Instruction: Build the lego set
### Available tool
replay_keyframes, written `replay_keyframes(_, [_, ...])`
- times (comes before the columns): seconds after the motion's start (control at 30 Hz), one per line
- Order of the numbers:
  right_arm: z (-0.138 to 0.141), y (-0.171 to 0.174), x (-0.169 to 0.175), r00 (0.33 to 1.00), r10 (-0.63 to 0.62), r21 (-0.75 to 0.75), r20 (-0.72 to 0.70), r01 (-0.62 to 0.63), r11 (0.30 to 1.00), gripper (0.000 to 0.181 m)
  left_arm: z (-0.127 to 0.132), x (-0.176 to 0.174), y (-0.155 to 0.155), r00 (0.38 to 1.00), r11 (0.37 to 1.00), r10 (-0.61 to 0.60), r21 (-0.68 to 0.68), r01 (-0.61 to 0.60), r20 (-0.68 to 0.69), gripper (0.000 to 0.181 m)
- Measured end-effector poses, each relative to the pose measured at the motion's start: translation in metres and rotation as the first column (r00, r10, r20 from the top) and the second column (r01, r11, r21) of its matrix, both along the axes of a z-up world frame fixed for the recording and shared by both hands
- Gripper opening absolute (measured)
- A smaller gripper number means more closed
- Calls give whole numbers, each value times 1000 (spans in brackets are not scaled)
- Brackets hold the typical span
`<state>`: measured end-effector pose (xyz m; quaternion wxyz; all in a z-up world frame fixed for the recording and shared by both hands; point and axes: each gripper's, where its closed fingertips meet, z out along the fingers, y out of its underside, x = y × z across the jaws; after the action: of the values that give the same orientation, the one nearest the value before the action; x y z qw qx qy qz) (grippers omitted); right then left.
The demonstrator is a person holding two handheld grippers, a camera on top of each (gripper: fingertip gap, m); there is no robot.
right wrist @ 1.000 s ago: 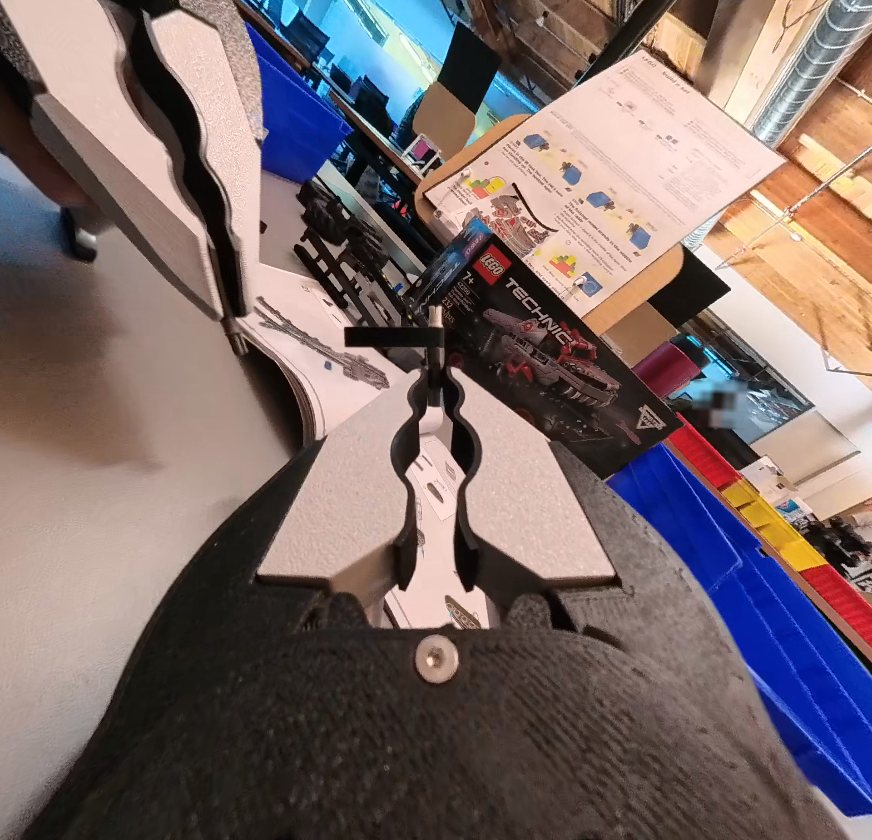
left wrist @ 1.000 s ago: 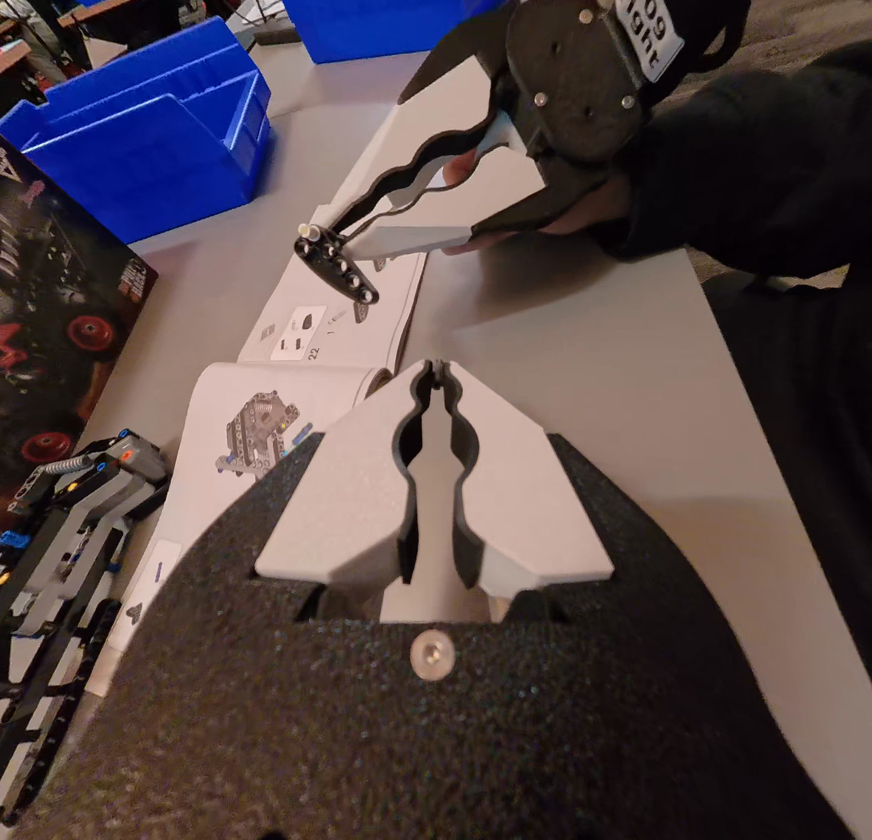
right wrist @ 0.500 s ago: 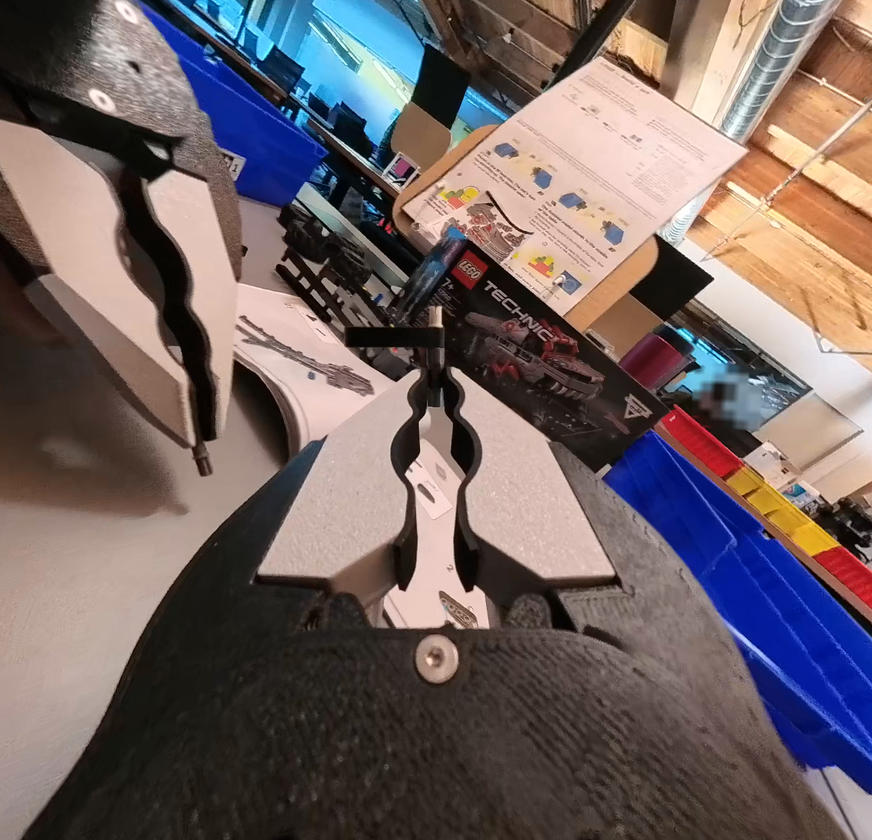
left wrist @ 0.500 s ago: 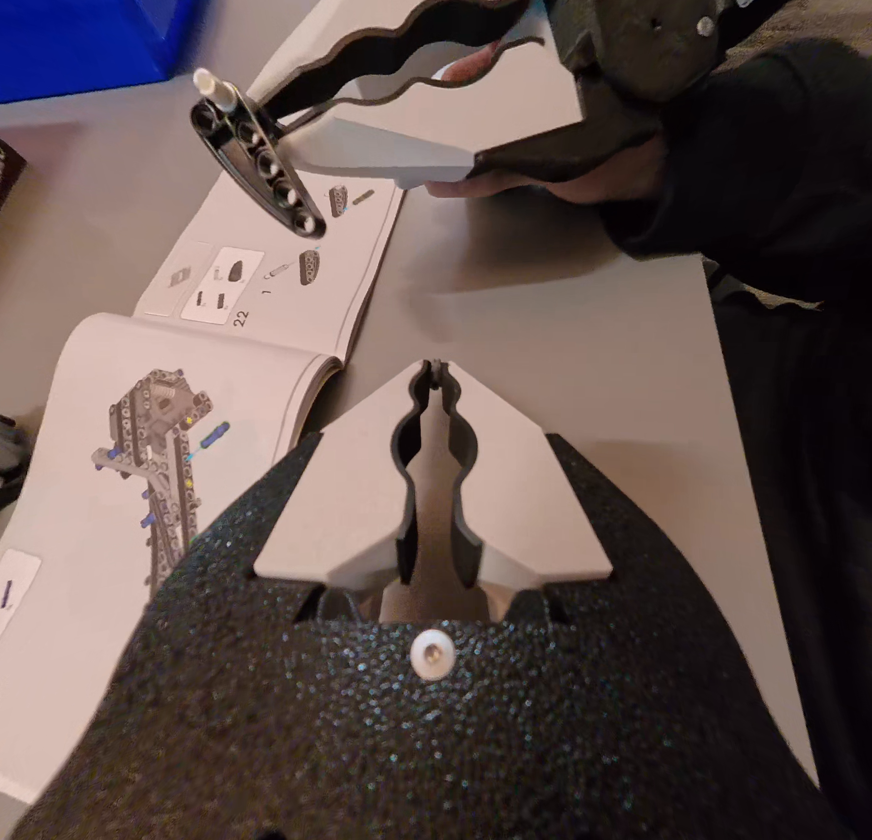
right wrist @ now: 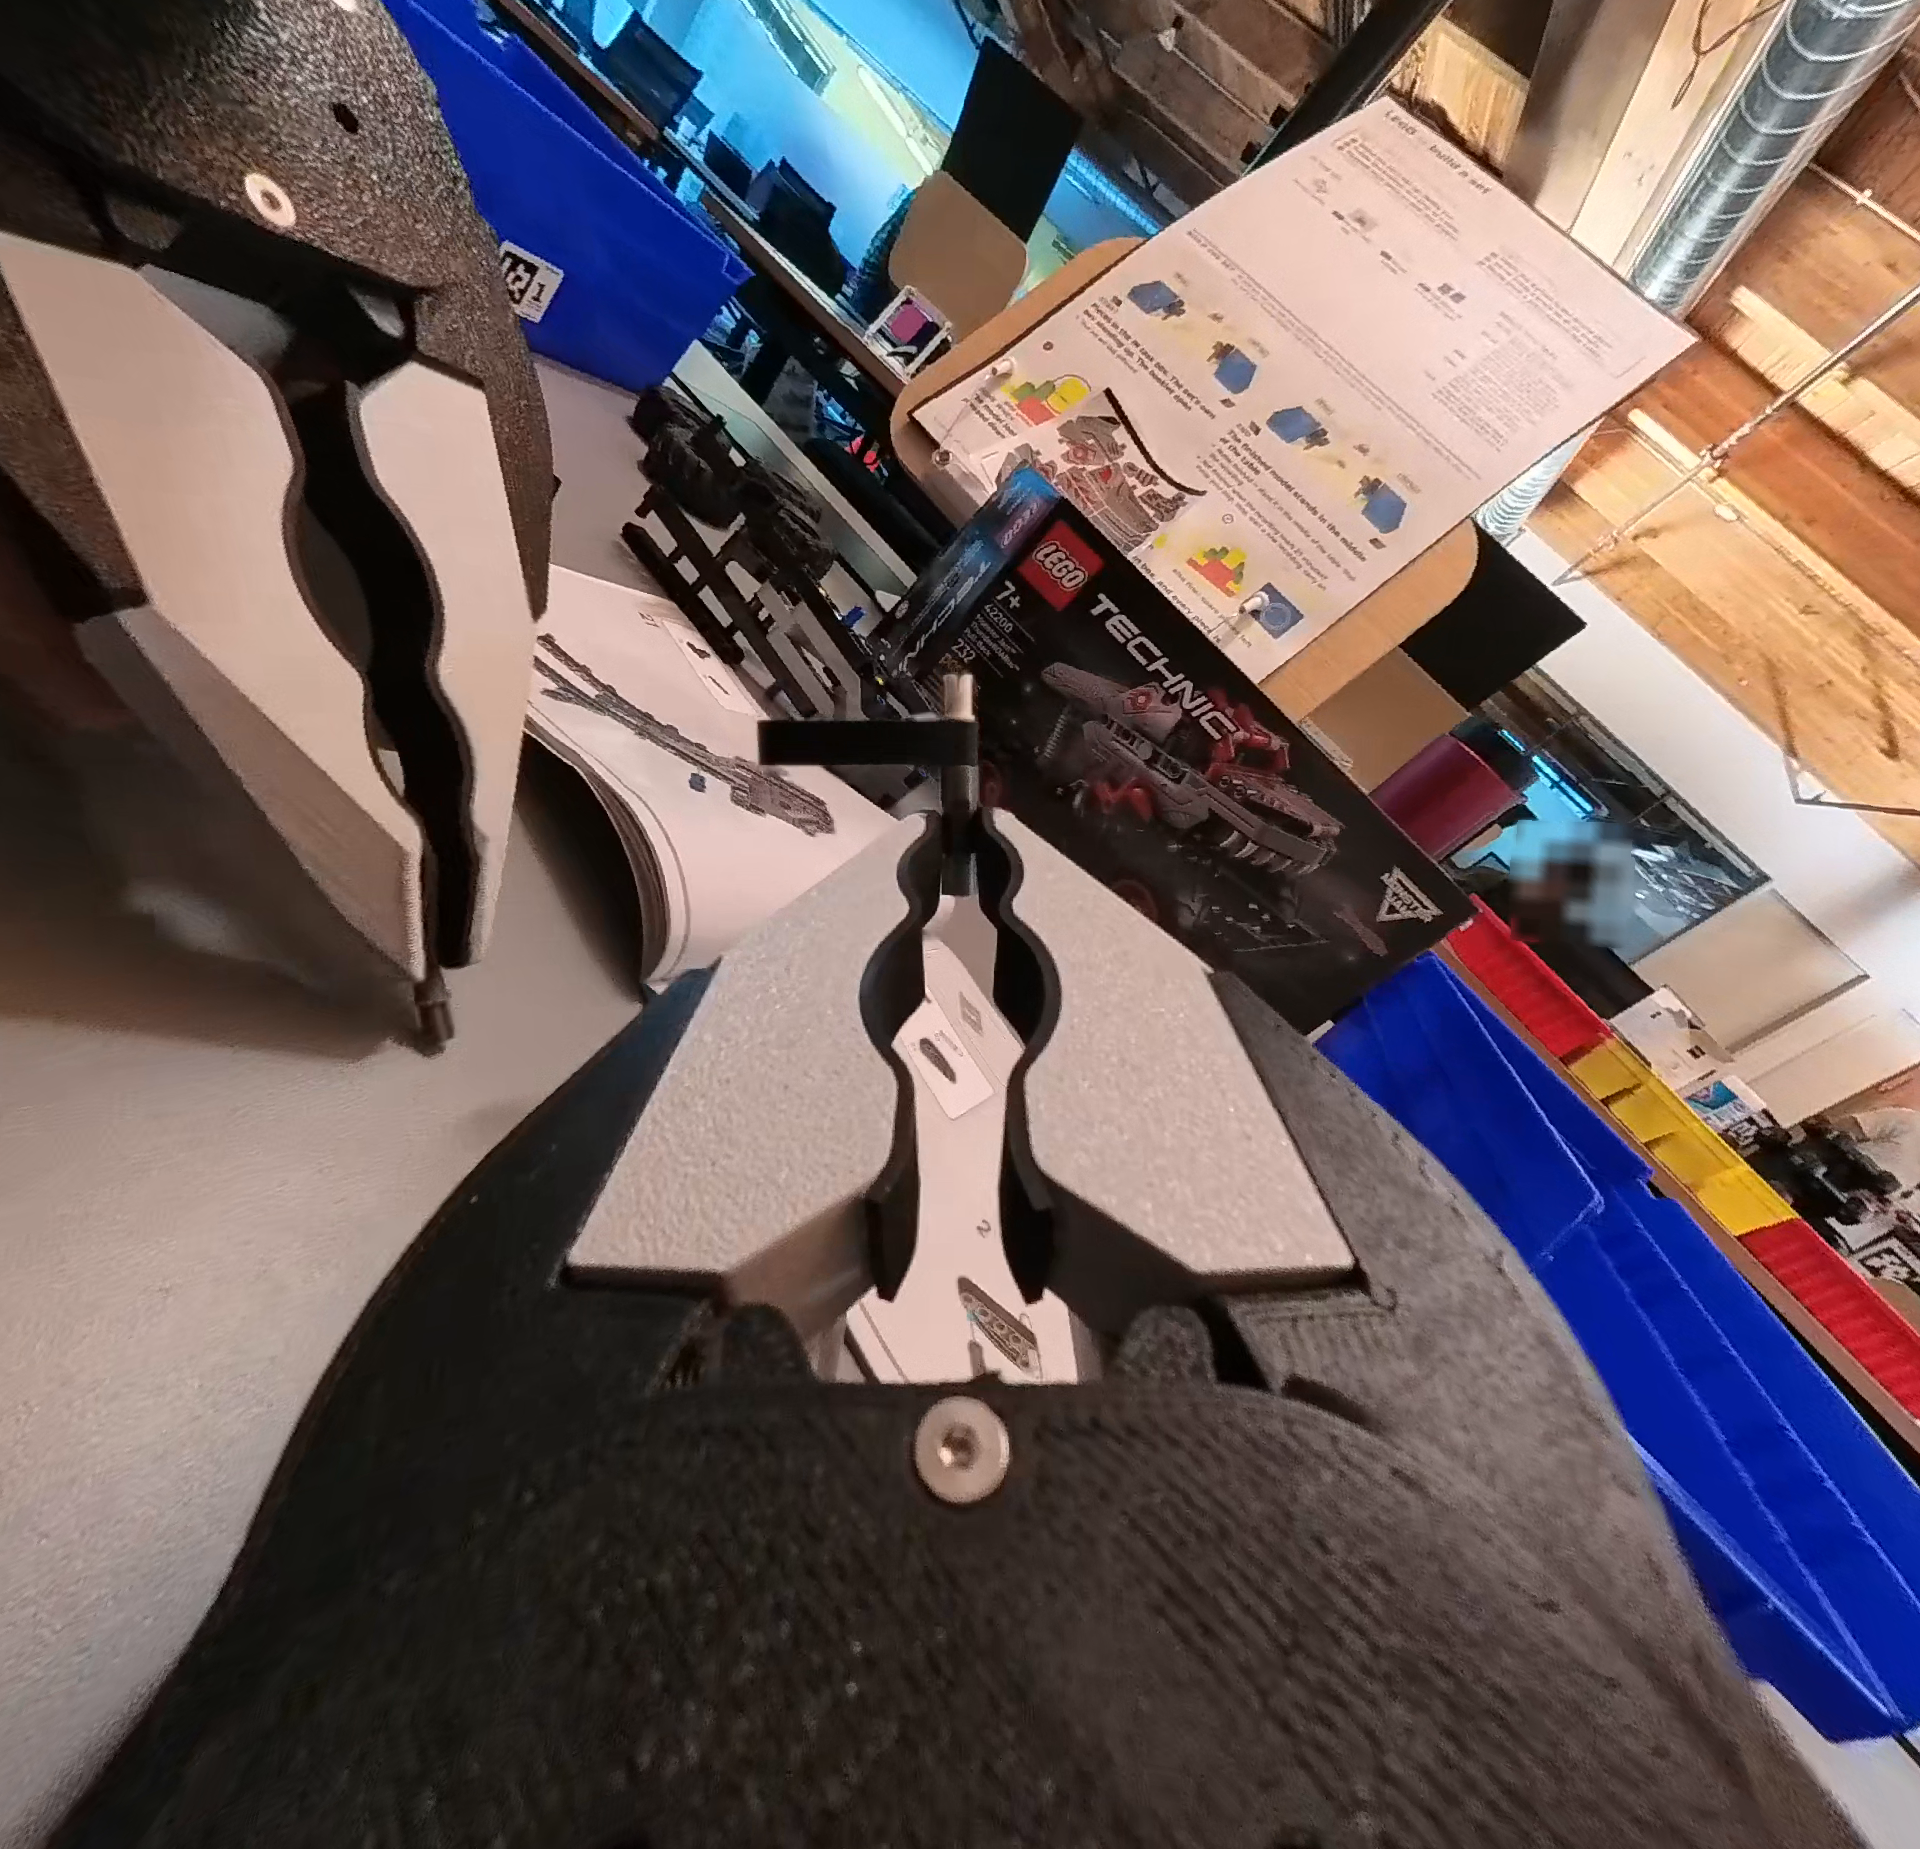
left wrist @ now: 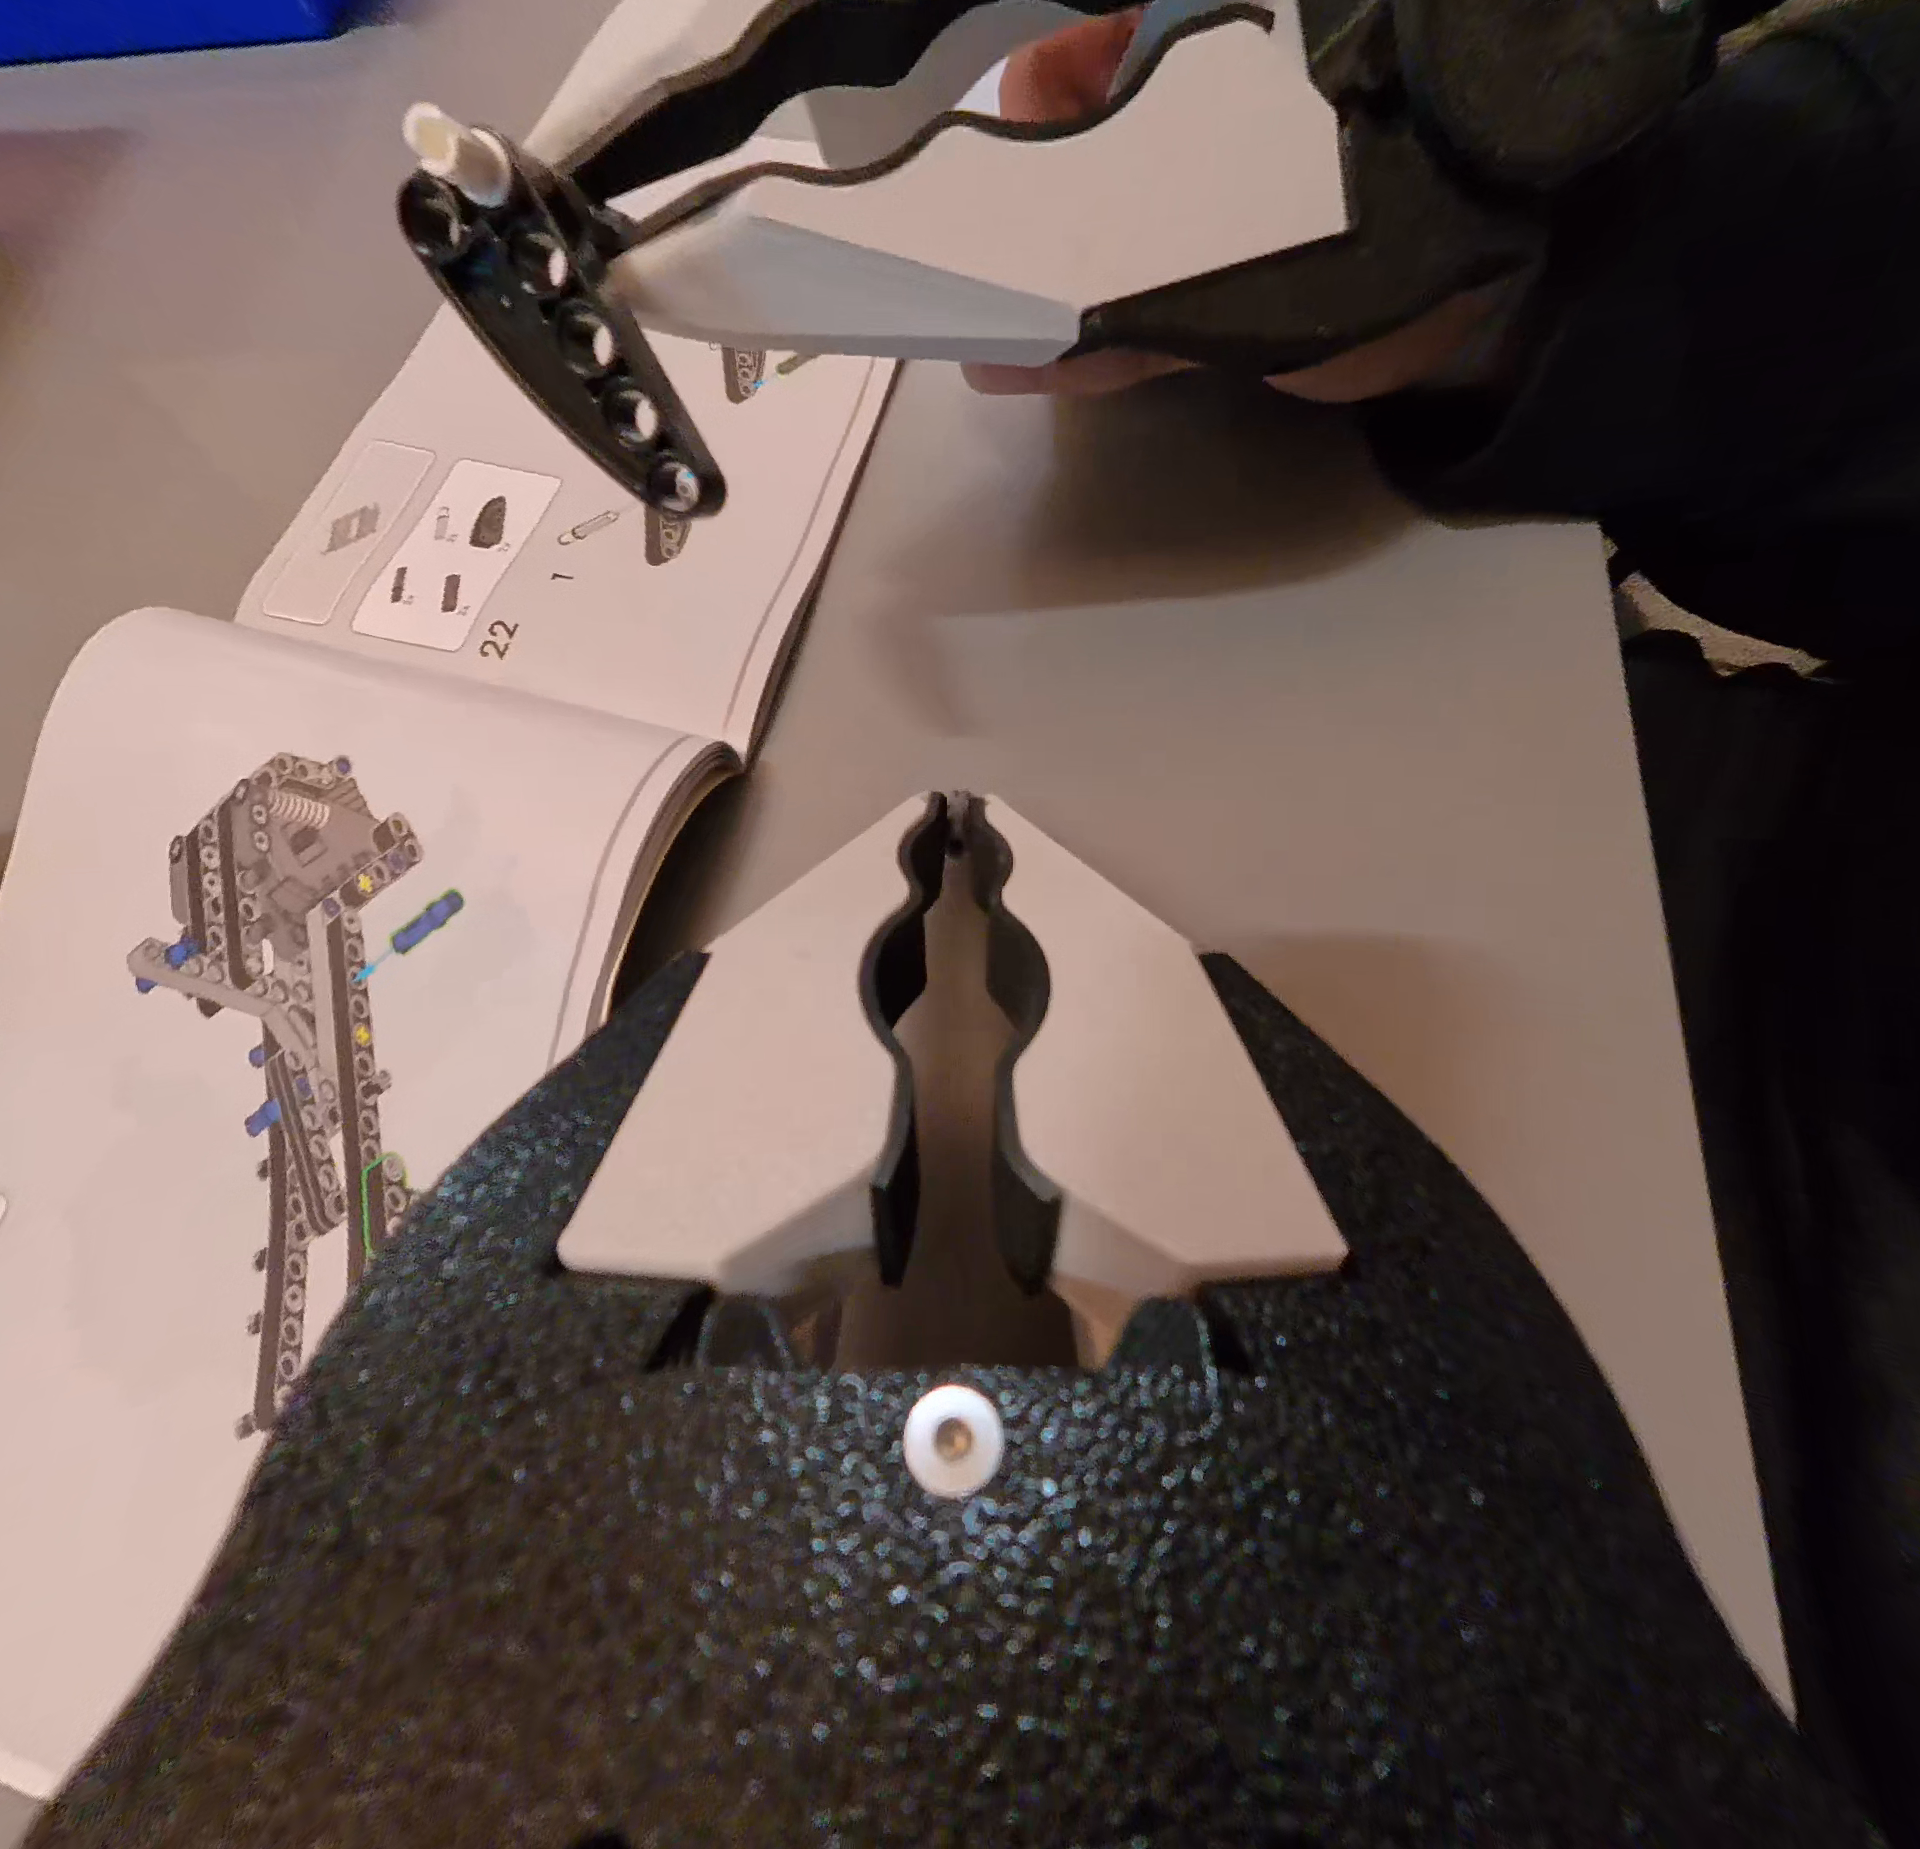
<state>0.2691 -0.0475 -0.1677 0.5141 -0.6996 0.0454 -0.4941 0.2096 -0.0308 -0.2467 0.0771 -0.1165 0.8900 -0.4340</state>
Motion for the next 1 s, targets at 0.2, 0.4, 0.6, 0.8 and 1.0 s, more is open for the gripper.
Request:
replay_keyframes(0.2, [1, -4, 2, 1000, -21, 7, 1, 21, 1000, 3, -3, 0, 1, 1000, 1000, 3, 12, -3, -14, 1])
replay_keyframes(0.4, [-4, 0, 0, 1000, -7, -32, 2, 7, 999, 3, -7, 0, 1, 1000, 999, -2, 34, 3, -29, 0])
replay_keyframes(0.6, [-2, -5, 1, 1000, -26, -13, 5, 26, 1000, 3, -7, 1, 1, 999, 1000, 7, 30, -6, -39, 0])
replay_keyframes(0.8, [-1, -8, 2, 999, -40, -12, 8, 41, 999, 3, -4, 1, 1, 999, 1000, 5, 14, -5, -32, 5])
replay_keyframes(1.0, [2, -12, 2, 999, -47, 15, 6, 47, 999, 4, 18, 6, 4, 999, 993, 44, -115, -40, 30, 15])
